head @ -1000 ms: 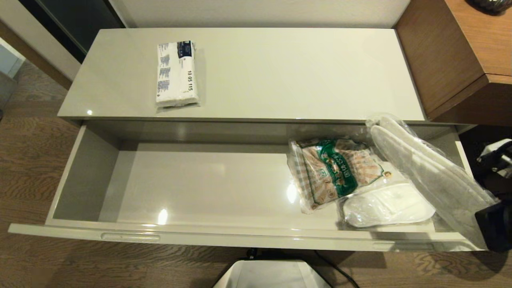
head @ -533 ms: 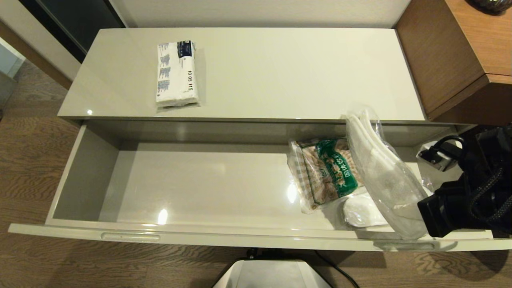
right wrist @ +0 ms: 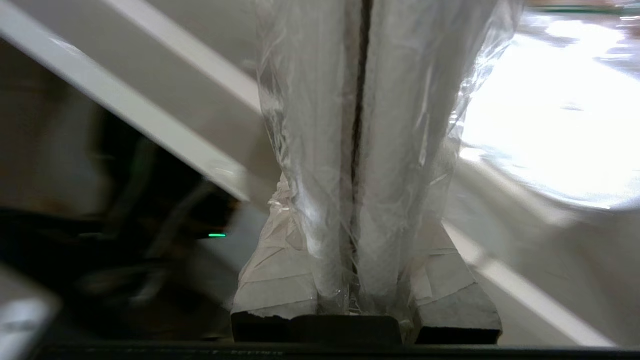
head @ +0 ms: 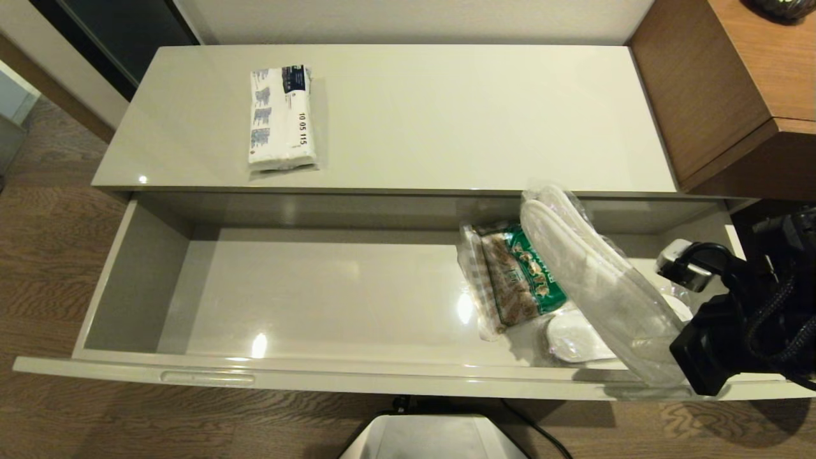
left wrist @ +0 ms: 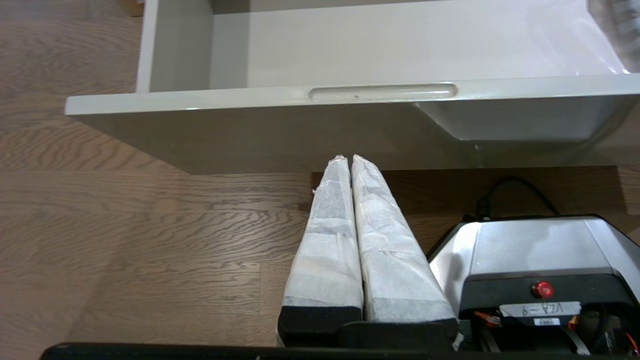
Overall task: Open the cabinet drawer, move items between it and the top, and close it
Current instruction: Put the disposable slippers in the drawer
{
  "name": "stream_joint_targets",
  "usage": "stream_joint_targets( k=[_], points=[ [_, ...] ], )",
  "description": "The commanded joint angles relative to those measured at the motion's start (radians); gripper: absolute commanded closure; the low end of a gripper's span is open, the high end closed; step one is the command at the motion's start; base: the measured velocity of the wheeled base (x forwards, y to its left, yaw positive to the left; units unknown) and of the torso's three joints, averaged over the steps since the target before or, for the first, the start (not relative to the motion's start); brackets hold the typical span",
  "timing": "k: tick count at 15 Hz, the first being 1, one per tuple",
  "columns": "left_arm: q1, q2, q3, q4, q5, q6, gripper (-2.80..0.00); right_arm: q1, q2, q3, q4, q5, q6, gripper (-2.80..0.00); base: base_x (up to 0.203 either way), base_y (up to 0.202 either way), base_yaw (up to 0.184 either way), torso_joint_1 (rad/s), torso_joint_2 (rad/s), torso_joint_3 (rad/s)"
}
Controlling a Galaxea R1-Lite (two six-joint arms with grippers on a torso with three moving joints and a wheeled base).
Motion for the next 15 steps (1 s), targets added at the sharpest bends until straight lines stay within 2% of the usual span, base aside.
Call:
stream_joint_targets(
  k=[1, 5, 9, 13, 15],
  points=[
    [0.001, 0.001, 0.0, 0.0, 0.001, 0.001, 0.0, -0.028, -0.025, -0.007, -0.008, -0.036, -0.028, 0.0, 0.0, 0.0, 0.0, 0.0, 0.0, 0.0],
    [0.001, 0.001, 0.0, 0.0, 0.001, -0.001, 0.0, -0.051, 0.004, -0.018, -0.012, -0.041, -0.052, 0.0, 0.0, 0.0, 0.0, 0.0, 0.0, 0.0],
    [0.001, 0.001, 0.0, 0.0, 0.001, -0.001, 0.0, -0.036, 0.076, -0.023, -0.165, -0.043, -0.153, 0.0, 0.0, 0.0, 0.0, 0.0, 0.0, 0.0],
    [0.001, 0.001, 0.0, 0.0, 0.001, -0.001, 0.0, -0.013, 0.144, -0.022, -0.195, -0.062, -0.344, 0.0, 0.0, 0.0, 0.0, 0.0, 0.0, 0.0],
    [0.001, 0.001, 0.0, 0.0, 0.001, -0.001, 0.0, -0.015, 0.17, -0.015, -0.192, -0.126, -0.505, 0.0, 0.0, 0.0, 0.0, 0.0, 0.0, 0.0]
  ],
)
